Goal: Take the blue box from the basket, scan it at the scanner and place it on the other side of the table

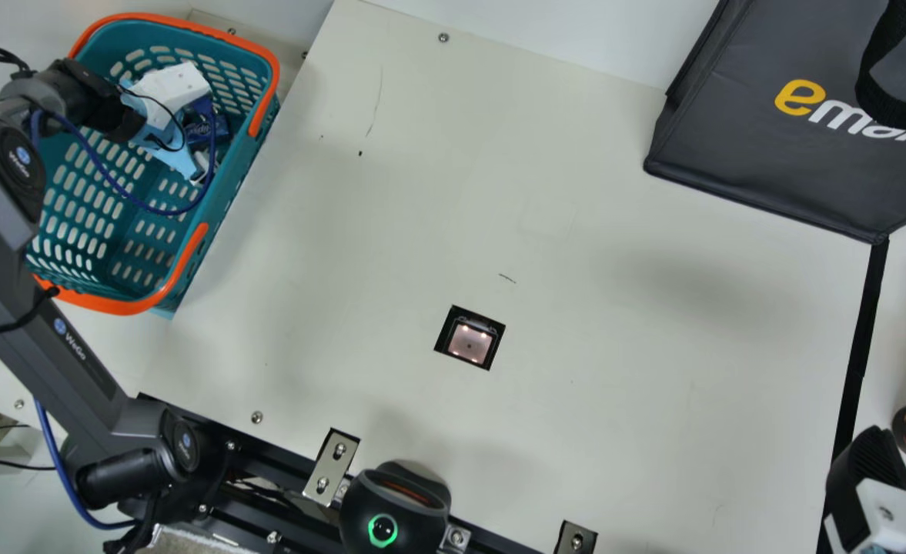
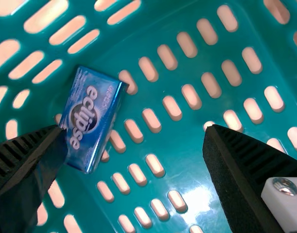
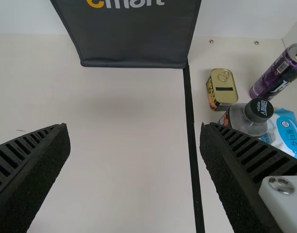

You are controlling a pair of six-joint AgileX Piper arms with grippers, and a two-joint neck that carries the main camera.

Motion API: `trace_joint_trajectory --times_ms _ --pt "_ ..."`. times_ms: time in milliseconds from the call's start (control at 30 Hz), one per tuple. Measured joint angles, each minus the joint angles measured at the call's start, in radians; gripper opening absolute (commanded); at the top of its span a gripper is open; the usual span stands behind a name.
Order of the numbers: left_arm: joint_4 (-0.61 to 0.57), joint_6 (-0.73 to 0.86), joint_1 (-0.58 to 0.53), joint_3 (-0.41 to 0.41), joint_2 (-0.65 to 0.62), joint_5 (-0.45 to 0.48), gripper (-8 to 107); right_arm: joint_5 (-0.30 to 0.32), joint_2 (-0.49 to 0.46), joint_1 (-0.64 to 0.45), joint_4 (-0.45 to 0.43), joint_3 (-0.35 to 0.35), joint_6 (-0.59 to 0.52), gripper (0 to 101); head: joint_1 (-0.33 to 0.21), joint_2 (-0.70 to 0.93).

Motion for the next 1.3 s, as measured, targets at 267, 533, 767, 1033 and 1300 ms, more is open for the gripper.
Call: trace_joint_trajectory --times_ms 267,533,767,1033,1300 --pt "0.033 -0.026 -0.007 -0.077 0.044 0.086 90 -0.001 0.000 0.000 0.000 0.000 0.000 95 0.000 0.000" --pt "0.090 -0.090 -0.013 -0.163 0.079 0.180 90 -0.001 0.000 0.000 0.000 0.000 0.000 95 0.000 0.002" --pt "0.119 -0.105 -0.014 -0.168 0.074 0.259 90 -0.001 0.000 0.000 0.000 0.000 0.000 95 0.000 0.002" --pt "0.108 -0.074 -0.004 -0.129 0.041 0.267 90 -0.001 0.000 0.000 0.000 0.000 0.000 95 0.000 0.002" --pt "0.059 -0.030 -0.002 -0.116 0.018 0.210 90 0.000 0.000 0.000 0.000 0.000 0.000 95 0.000 0.000"
